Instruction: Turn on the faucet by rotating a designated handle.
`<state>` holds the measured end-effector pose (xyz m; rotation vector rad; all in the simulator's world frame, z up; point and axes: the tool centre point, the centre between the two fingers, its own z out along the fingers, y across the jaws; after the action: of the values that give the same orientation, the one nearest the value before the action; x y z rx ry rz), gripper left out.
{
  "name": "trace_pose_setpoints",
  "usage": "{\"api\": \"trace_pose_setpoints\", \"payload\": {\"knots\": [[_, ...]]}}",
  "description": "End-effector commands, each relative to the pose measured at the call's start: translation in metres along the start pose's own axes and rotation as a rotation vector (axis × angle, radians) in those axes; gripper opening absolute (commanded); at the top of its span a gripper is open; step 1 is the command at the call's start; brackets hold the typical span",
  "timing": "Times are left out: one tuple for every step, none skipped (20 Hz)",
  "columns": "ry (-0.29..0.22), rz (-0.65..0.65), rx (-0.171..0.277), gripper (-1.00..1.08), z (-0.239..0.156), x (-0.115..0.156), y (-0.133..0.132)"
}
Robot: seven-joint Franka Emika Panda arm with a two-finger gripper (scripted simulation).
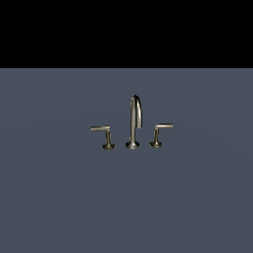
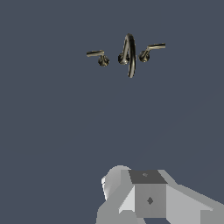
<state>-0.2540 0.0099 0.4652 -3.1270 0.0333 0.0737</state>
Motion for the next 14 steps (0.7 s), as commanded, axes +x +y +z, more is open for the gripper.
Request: {"api": "trace_pose_setpoints", "payload": {"knots": [[0.0,0.0,0.0,-1.0,0.0,0.0,0.0],[0.0,0.001,0.0,-1.0,0.0,0.0,0.0],[0.0,0.002,0.0,-1.0,0.001,0.0,0.0],[0.0,0.005,0.0,-1.0,0.001,0.0,-0.001],[0.0,0.009,0.0,-1.0,0.002,0.001,-0.002],[0.0,0.013,0.0,-1.0,0.003,0.001,-0.003],[0.001,0.019,0.0,-1.0,0.005,0.002,-0.004],[0.001,0.026,0.001,-1.0,0.007,0.003,-0.005],[0.001,0.034,0.001,-1.0,0.009,0.004,-0.007],[0.001,0.043,0.001,-1.0,0.011,0.005,-0.009],[0.001,0.054,0.001,-1.0,0.013,0.006,-0.011],[0.002,0.065,0.001,-1.0,0.016,0.007,-0.013],[0.002,0.077,0.002,-1.0,0.019,0.009,-0.015],[0.003,0.091,0.002,-1.0,0.023,0.01,-0.018]]}}
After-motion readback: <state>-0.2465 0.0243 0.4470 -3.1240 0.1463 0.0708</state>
